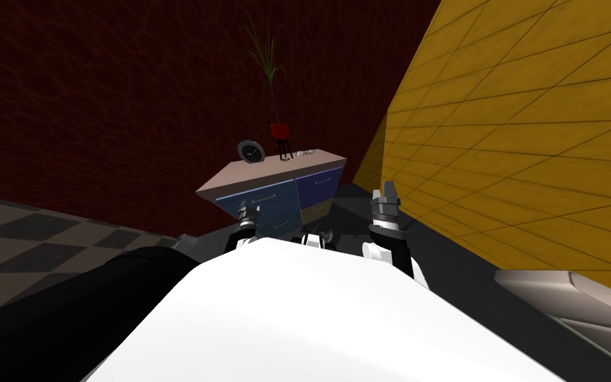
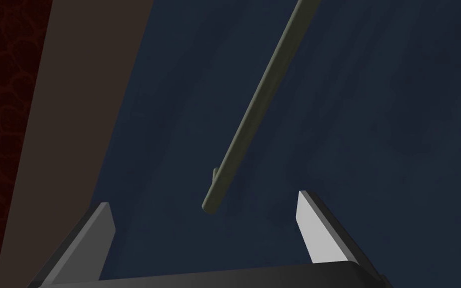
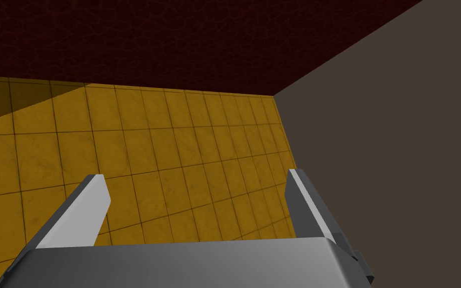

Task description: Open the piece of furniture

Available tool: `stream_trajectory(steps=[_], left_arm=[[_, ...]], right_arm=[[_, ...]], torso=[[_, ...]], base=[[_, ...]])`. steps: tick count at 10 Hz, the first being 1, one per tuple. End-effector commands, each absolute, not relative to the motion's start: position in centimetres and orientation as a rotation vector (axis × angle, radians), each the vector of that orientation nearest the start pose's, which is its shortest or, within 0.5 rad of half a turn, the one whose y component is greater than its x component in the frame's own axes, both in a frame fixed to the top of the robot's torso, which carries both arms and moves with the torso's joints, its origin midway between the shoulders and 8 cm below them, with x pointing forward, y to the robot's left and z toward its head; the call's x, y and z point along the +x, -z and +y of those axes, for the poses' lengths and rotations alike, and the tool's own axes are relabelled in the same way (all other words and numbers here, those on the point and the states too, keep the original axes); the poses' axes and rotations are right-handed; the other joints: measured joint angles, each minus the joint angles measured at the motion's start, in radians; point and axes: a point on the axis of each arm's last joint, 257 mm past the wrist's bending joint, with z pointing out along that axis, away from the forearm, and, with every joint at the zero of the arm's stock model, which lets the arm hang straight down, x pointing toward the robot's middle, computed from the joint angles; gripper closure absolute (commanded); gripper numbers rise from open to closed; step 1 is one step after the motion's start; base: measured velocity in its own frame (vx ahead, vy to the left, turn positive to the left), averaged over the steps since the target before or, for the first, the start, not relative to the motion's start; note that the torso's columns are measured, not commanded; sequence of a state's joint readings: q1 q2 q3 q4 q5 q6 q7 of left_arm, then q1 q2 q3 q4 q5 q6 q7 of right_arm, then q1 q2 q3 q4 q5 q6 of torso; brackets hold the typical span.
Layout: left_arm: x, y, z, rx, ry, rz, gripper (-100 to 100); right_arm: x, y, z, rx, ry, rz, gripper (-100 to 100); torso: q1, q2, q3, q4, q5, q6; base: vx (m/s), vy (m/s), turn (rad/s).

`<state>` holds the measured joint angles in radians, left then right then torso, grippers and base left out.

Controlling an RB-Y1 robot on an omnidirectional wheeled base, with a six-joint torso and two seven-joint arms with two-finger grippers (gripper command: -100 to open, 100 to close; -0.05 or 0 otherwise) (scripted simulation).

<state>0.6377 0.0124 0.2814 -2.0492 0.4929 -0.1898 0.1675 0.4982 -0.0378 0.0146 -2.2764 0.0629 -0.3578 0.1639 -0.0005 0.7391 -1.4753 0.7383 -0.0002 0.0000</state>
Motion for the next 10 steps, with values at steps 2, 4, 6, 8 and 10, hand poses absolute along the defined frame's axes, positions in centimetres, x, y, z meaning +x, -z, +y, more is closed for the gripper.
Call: stream_trajectory(steps=[2, 4, 6, 8, 10], left_arm=[[30.9, 18.4, 46.3, -1.524, 1.201, 0.468, -100], [31.0, 18.7, 46.2, -1.524, 1.201, 0.468, 100], [30.8, 18.4, 46.1, -1.521, 1.205, 0.468, 100], [30.6, 18.1, 45.9, -1.519, 1.208, 0.468, 100], [30.4, 18.5, 45.9, -1.529, 1.203, 0.473, 100]], right_arm=[[36.9, 0.6, -27.0, 0.633, -1.089, 0.819, 0], [36.9, 0.6, -27.0, 0.633, -1.089, 0.819, 0], [36.9, 0.6, -27.0, 0.633, -1.089, 0.819, 0], [36.9, 0.6, -27.0, 0.633, -1.089, 0.819, 0], [36.9, 0.6, -27.0, 0.633, -1.090, 0.819, 0]], torso=[[0.001, -0.002, -0.001, -0.001, 0.000, 0.000], [0.001, -0.002, -0.002, -0.001, 0.000, 0.000], [-0.004, 0.006, 0.004, 0.002, -0.001, 0.000], [-0.004, 0.005, 0.003, 0.002, -0.002, 0.000], [-0.004, 0.005, 0.002, 0.003, -0.004, -0.001]], base=[[0.044, 0.011, -0.007], [0.024, 0.007, -0.008], [-0.100, -0.073, 0.011], [-0.144, -0.110, 0.009], [-0.147, -0.097, 0.003]])
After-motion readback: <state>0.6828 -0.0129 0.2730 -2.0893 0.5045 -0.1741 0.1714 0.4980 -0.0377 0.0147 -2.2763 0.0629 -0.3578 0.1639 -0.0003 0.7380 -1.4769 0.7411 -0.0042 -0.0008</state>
